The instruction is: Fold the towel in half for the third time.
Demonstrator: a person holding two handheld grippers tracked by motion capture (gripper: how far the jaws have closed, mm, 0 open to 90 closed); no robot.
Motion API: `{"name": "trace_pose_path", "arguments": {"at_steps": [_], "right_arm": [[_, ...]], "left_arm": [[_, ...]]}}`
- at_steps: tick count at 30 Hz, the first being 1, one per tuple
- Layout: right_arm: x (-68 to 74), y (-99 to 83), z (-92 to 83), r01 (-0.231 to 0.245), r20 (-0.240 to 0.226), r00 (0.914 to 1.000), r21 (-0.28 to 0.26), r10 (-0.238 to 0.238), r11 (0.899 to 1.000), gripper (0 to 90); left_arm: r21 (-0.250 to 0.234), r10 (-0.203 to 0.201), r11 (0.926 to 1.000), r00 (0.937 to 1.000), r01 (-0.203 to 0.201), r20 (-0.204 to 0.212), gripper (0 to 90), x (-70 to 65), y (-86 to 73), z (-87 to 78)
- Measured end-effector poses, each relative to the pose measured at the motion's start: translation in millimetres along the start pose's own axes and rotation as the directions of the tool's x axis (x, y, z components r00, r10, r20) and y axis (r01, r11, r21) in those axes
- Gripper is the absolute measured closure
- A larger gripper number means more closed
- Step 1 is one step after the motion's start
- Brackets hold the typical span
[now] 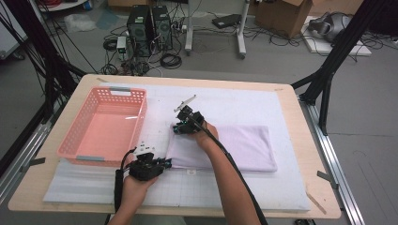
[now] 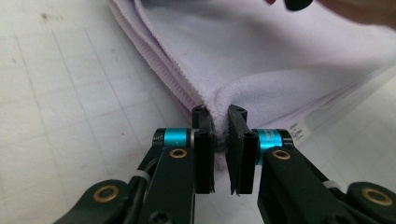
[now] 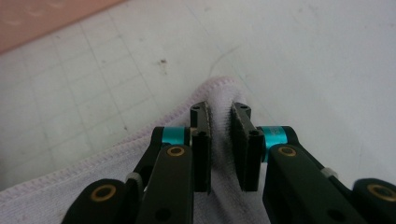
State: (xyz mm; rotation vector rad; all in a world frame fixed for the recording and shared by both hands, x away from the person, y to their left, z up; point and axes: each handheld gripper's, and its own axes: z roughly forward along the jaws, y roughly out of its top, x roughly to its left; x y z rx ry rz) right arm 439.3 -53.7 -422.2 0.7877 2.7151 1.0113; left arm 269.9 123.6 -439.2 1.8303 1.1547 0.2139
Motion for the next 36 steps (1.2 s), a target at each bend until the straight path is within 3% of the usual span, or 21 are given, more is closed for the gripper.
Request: {"name": "trace_pose_path", "arguments": {"at_steps": [6, 10, 13, 18, 26, 36], "right_arm": [[4.8, 5.8, -17.2, 0.012, -0.040, 0.9990, -0.120, -0.017, 0.993, 79.5], [3.4, 6.1, -36.5, -0.007, -0.066, 0.9978, -0.217, -0.008, 0.976, 79.5], [-0.5, 3.2, -55.4, -0.009, -0.058, 0.9983, -0.266, -0.007, 0.964, 79.5], [-9.8, -3.9, -79.9, -0.008, -0.035, 0.9994, -0.291, -0.003, 0.957, 79.5], [-19.9, -22.4, -111.7, -0.004, -0.004, 1.0000, -0.321, 0.003, 0.947, 79.9], [-36.1, -51.6, -140.7, -0.014, 0.049, 0.9983, -0.322, 0.031, 0.947, 79.8]], "left_arm": [[-0.094, 0.020, 0.9955, 0.9989, -0.016, 0.042, 82.0, -3.6, 14.6, -23.1], [-0.139, 0.031, 0.9901, 0.9961, -0.020, 0.082, 82.0, -10.2, 24.0, -29.8], [-0.151, 0.053, 0.9879, 0.9922, -0.036, 0.113, 81.9, -17.2, 32.2, -28.4], [-0.146, 0.066, 0.9884, 0.9848, -0.043, 0.161, 81.8, -31.8, 40.2, -12.8], [-0.128, 0.099, 0.9889, 0.9763, -0.075, 0.193, 81.8, -54.7, 49.2, 8.9], [-0.095, 0.109, 0.9915, 0.9691, -0.090, 0.222, 80.9, -78.0, 58.3, 38.8]]}}
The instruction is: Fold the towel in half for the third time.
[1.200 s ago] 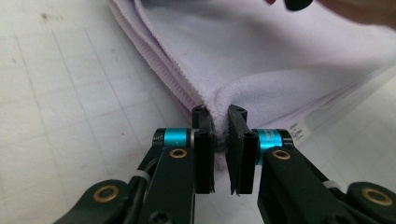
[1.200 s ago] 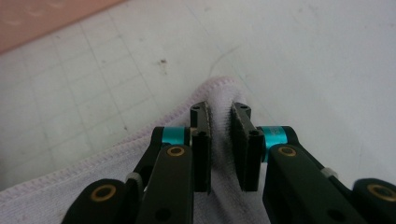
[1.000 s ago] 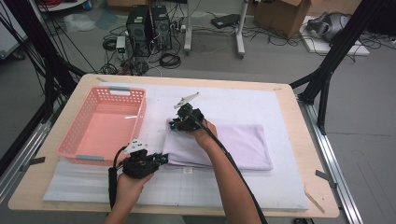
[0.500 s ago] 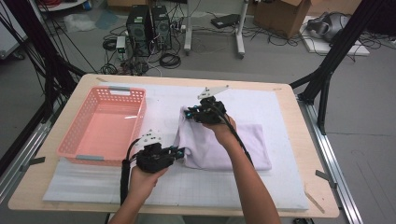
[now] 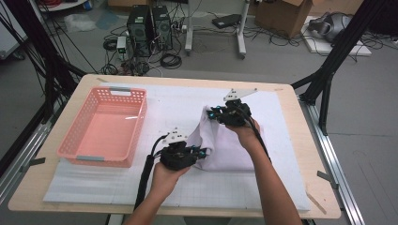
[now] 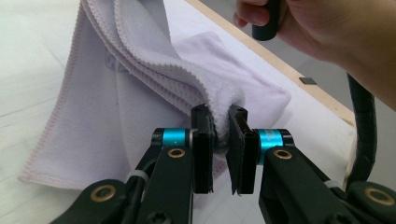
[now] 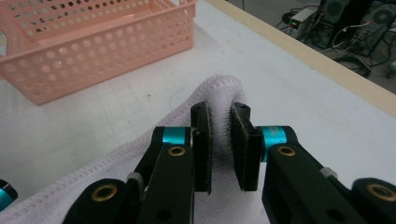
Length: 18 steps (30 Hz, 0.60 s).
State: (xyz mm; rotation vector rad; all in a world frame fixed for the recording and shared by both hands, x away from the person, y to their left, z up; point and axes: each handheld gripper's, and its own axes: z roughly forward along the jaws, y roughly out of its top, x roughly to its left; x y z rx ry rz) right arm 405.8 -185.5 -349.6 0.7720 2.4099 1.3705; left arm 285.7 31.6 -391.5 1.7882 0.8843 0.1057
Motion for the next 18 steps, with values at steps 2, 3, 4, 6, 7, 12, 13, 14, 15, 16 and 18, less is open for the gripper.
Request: {"name": "trace_pose_path", "arguments": {"at_steps": [2, 3, 4, 6, 7, 12, 13, 14, 15, 16, 18], "right_arm": [[-3.9, -4.7, -7.4, 0.004, 0.014, 0.9999, 0.001, -0.004, 1.000, 79.8], [-5.8, -6.7, -10.2, 0.015, 0.020, 0.9997, 0.000, -0.015, 1.000, 79.8], [-7.1, -8.2, -12.3, 0.021, 0.026, 0.9994, 0.005, -0.021, 1.000, 79.8], [-12.2, -13.4, -16.8, 0.025, 0.044, 0.9987, 0.016, -0.026, 1.000, 79.8], [-14.5, -16.3, -18.9, 0.017, 0.049, 0.9986, 0.020, -0.018, 1.000, 79.8], [-29.2, -34.3, -26.1, 0.013, 0.084, 0.9963, 0.058, -0.018, 0.998, 79.9], [-32.9, -38.4, -27.9, 0.009, 0.096, 0.9952, 0.062, -0.015, 0.998, 79.8], [-36.1, -42.5, -29.9, 0.002, 0.100, 0.9950, 0.064, -0.008, 0.998, 79.8], [-39.7, -46.5, -32.0, -0.006, 0.105, 0.9945, 0.065, -0.001, 0.998, 79.9], [-42.8, -50.2, -34.2, -0.013, 0.112, 0.9937, 0.063, 0.006, 0.998, 79.9], [-48.2, -57.1, -38.5, -0.014, 0.124, 0.9923, 0.062, 0.006, 0.998, 79.9]], "left_arm": [[0.007, -0.001, 1.0000, 1.0000, 0.001, 0.004, 80.2, -2.8, 0.2, 8.5], [0.009, -0.004, 1.0000, 1.0000, 0.003, 0.008, 79.7, -3.9, 0.3, 11.7], [0.011, -0.006, 0.9999, 0.9999, 0.006, 0.011, 79.0, -5.4, 0.3, 15.7], [0.009, -0.017, 0.9998, 0.9997, 0.017, 0.019, 75.4, -7.8, 0.6, 22.2], [0.008, -0.024, 0.9997, 0.9994, 0.024, 0.023, 71.4, -8.4, 0.7, 24.5], [-0.003, 0.015, 0.9999, 0.9999, -0.015, 0.008, 53.8, -7.7, -0.6, 24.8], [-0.009, 0.029, 0.9996, 0.9996, -0.029, -0.002, 51.3, -6.7, -0.8, 22.7], [-0.019, 0.035, 0.9992, 0.9992, -0.035, -0.019, 49.1, -5.5, -0.9, 19.9], [-0.030, 0.039, 0.9988, 0.9989, -0.040, -0.027, 45.5, -3.8, -0.8, 16.9], [-0.039, 0.043, 0.9982, 0.9986, -0.044, -0.030, 43.8, -2.1, -1.1, 14.0], [-0.043, 0.068, 0.9966, 0.9961, -0.070, -0.056, 42.4, 2.5, -2.8, 7.3]]}}
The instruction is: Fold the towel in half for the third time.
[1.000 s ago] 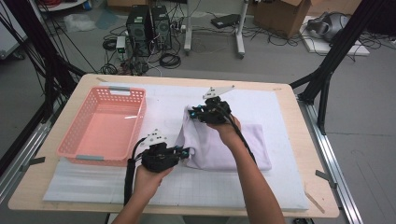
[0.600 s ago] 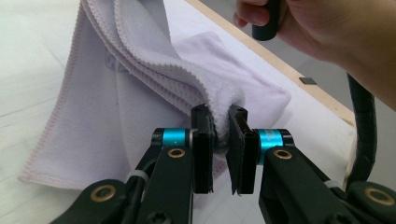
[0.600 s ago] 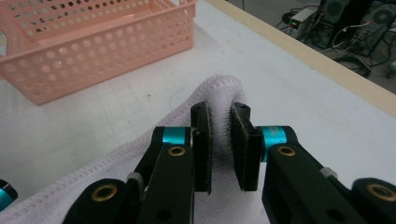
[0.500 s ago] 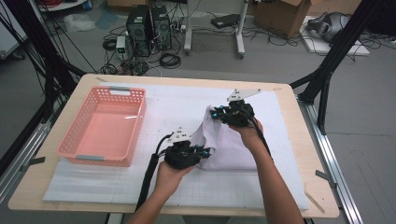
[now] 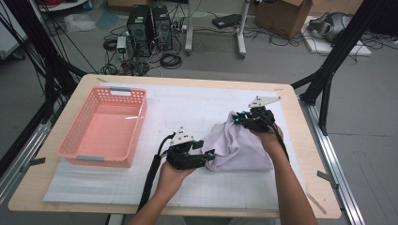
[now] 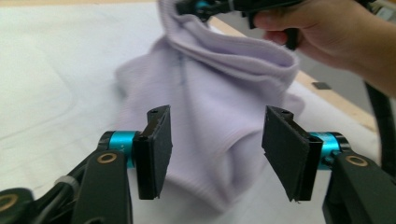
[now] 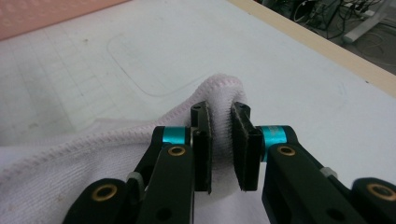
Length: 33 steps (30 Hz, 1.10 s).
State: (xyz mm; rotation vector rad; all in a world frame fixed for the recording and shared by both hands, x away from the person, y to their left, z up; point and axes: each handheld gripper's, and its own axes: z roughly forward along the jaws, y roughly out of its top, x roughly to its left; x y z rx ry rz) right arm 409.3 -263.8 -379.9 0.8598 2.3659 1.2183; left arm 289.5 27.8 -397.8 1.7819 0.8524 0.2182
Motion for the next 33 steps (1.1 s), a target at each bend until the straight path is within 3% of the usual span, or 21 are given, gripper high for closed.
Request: {"name": "trace_pose_path", "arguments": {"at_steps": [4, 7, 12, 17, 21, 25, 28, 33], "right_arm": [[-7.5, -9.9, -2.6, 0.026, 0.029, 0.9992, 0.024, -0.027, 0.999, 79.9], [-14.1, -18.4, -6.2, 0.019, 0.055, 0.9983, 0.034, -0.021, 0.999, 79.4], [-20.2, -32.0, -15.8, -0.028, 0.094, 0.9953, 0.053, 0.023, 0.998, 72.0], [-19.6, -40.9, -34.4, -0.085, 0.170, 0.9828, 0.061, 0.073, 0.995, 57.4], [-10.9, -52.8, -61.2, -0.157, 0.233, 0.9616, 0.035, 0.145, 0.987, 52.1], [4.7, -67.9, -84.8, -0.166, 0.261, 0.9529, 0.022, 0.154, 0.986, 53.6], [19.6, -77.5, -99.1, -0.209, 0.229, 0.9517, -0.004, 0.204, 0.978, 52.4], [49.3, -97.6, -99.0, -0.215, 0.184, 0.9600, 0.002, 0.211, 0.977, 46.8]], "left_arm": [[0.020, 0.025, 0.9995, 0.9995, -0.025, -0.021, 40.3, 8.8, -7.4, -7.4], [0.022, 0.026, 0.9994, 0.9993, -0.025, -0.028, 39.6, 15.8, -15.9, -12.5], [0.020, 0.026, 0.9995, 0.9990, -0.025, -0.036, 37.6, 26.7, -29.0, -18.6], [0.015, 0.035, 0.9993, 0.9987, -0.035, -0.038, 37.3, 32.2, -34.4, -24.2], [0.006, 0.036, 0.9993, 0.9983, -0.036, -0.046, 37.2, 37.5, -37.4, -28.8], [0.003, 0.044, 0.9990, 0.9981, -0.044, -0.043, 37.2, 39.2, -37.3, -31.4], [-0.004, 0.035, 0.9994, 0.9984, -0.035, -0.043, 37.2, 40.5, -37.9, -33.6], [-0.009, 0.023, 0.9997, 0.9987, -0.024, -0.045, 37.2, 41.5, -39.6, -35.2]]}}
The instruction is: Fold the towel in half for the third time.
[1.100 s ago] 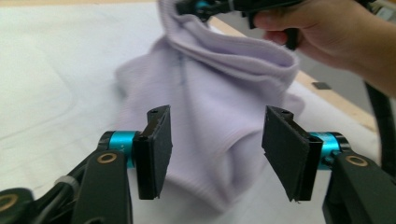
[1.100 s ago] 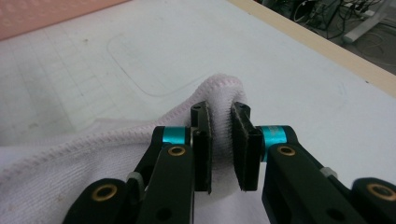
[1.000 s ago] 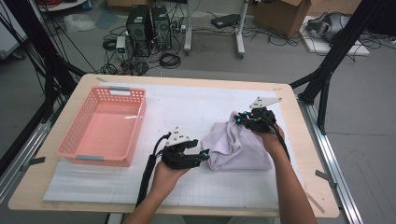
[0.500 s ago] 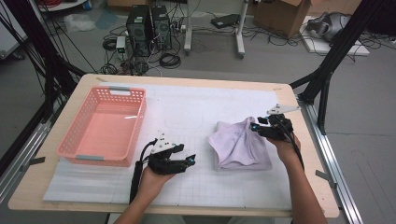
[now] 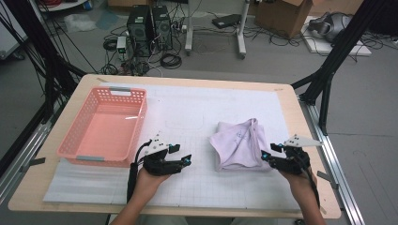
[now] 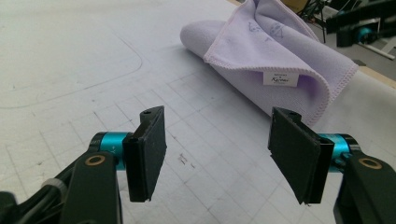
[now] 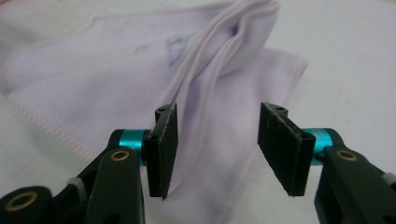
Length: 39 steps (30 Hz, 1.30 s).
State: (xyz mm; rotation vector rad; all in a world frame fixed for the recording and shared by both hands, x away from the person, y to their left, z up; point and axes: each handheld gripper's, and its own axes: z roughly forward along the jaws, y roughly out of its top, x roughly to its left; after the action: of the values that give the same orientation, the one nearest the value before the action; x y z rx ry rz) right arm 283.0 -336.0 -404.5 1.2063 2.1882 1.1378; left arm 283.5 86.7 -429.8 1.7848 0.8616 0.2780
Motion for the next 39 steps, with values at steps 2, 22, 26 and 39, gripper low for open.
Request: {"name": "trace_pose_path", "arguments": {"at_steps": [2, 22, 26, 39], "right_arm": [[7.6, -7.7, 4.1, -0.003, -0.023, 0.9997, 0.002, 0.003, 1.000, 45.7], [3.4, -19.3, -5.3, -0.035, 0.095, 0.9952, 0.136, 0.022, 0.990, 73.1], [8.4, -11.9, -14.4, -0.031, 0.071, 0.9970, 0.014, 0.030, 0.999, 62.7], [4.9, -16.1, 12.6, -0.035, 0.183, 0.9831, 0.157, 0.006, 0.987, 69.4]], "left_arm": [[0.006, -0.002, 1.0000, 1.0000, 0.002, 0.000, 37.3, 0.6, -1.8, -0.1], [0.017, -0.028, 0.9995, 0.9996, 0.028, -0.010, 37.6, 2.4, -6.8, 1.7], [0.014, -0.029, 0.9995, 0.9995, 0.029, -0.011, 37.7, 3.5, -6.7, 1.0], [0.015, -0.033, 0.9994, 0.9994, 0.033, -0.014, 37.7, 4.8, -7.3, -0.9]]}}
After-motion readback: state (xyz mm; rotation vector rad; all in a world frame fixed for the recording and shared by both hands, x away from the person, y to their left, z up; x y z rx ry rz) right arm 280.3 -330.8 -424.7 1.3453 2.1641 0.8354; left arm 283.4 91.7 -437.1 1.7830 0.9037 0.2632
